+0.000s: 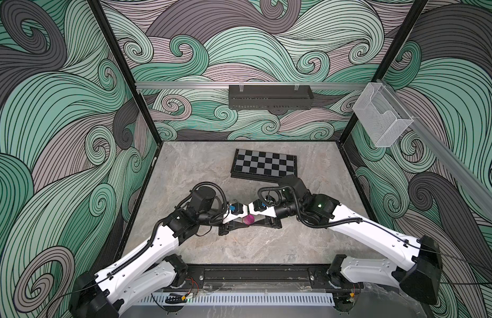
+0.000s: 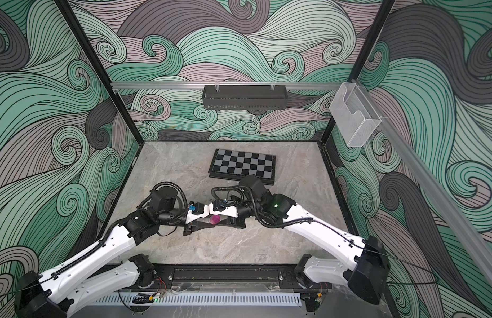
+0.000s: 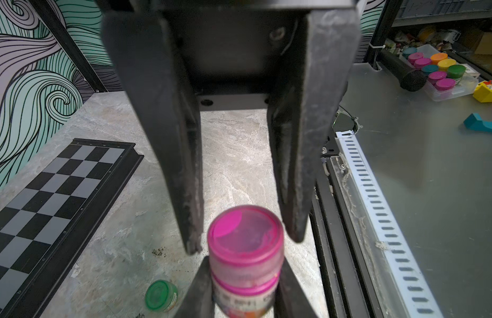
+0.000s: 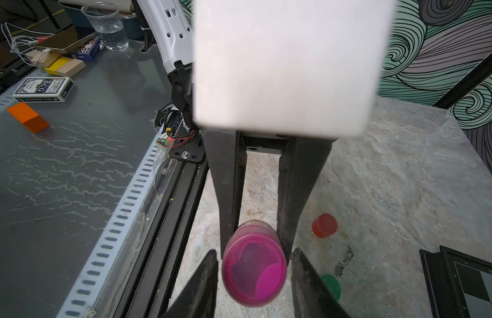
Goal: Close the paint jar lid
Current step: Screw the lid onto the paint jar.
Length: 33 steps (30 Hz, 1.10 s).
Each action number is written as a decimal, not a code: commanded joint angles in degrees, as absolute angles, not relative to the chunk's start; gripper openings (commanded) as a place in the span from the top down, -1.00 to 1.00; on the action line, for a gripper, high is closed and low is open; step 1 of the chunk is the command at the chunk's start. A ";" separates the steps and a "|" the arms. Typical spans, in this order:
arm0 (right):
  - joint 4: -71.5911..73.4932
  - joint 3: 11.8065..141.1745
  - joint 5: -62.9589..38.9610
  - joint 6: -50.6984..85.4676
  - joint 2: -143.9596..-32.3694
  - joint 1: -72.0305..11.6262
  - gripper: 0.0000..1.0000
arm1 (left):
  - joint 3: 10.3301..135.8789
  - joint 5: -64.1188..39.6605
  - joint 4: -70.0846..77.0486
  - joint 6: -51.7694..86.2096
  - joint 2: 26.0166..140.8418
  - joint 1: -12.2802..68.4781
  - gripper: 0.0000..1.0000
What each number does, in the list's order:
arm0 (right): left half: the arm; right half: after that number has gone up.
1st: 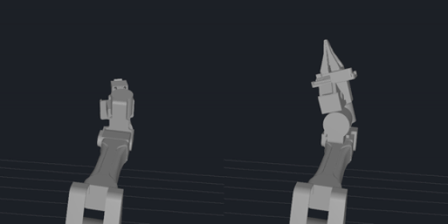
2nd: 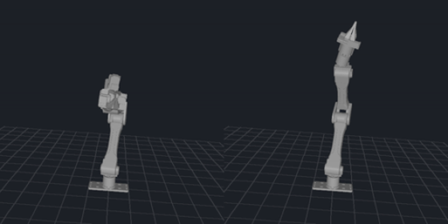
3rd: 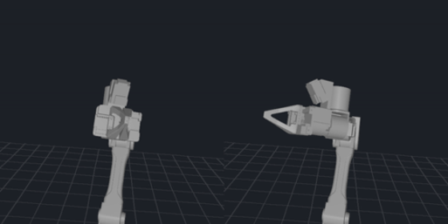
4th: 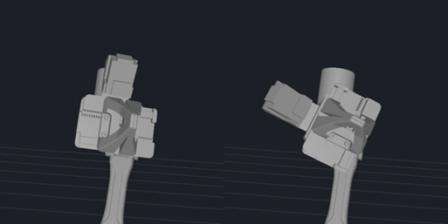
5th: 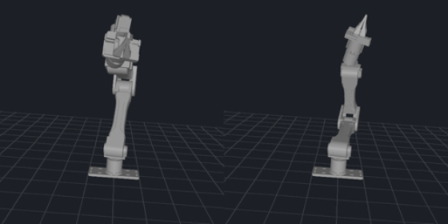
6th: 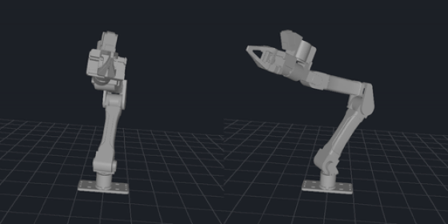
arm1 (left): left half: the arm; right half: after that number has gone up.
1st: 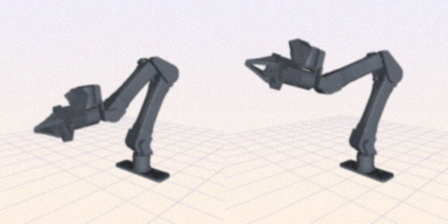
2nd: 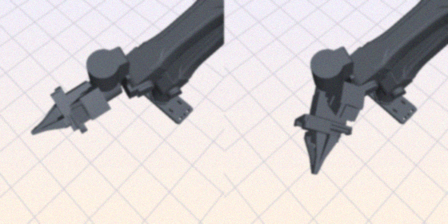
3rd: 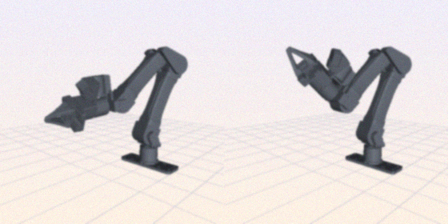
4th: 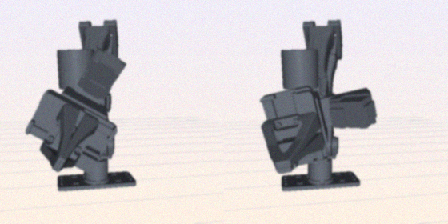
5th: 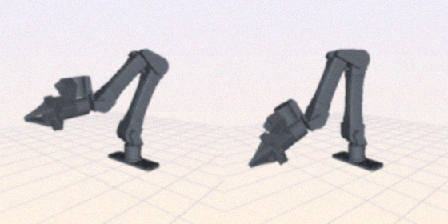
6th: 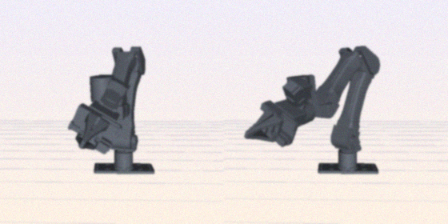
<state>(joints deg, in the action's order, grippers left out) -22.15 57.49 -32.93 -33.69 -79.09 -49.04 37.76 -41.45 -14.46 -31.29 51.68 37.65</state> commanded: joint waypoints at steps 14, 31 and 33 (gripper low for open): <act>-20.04 58.44 -27.16 -29.11 -81.57 -50.87 1.00 | 40.04 -39.16 -13.51 -32.79 51.46 37.79 0.92; -7.31 53.35 -16.87 -5.05 -80.63 -54.40 1.00 | 37.57 -33.31 -7.69 -31.11 48.22 37.79 1.00; -7.88 53.43 -16.24 -3.97 -79.55 -54.32 0.76 | 37.55 -33.13 -7.72 -31.29 48.33 37.79 1.00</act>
<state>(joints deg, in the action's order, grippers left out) -12.12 53.69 -18.72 -9.41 -79.20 -53.52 36.62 -31.51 -14.81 -30.85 49.23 37.30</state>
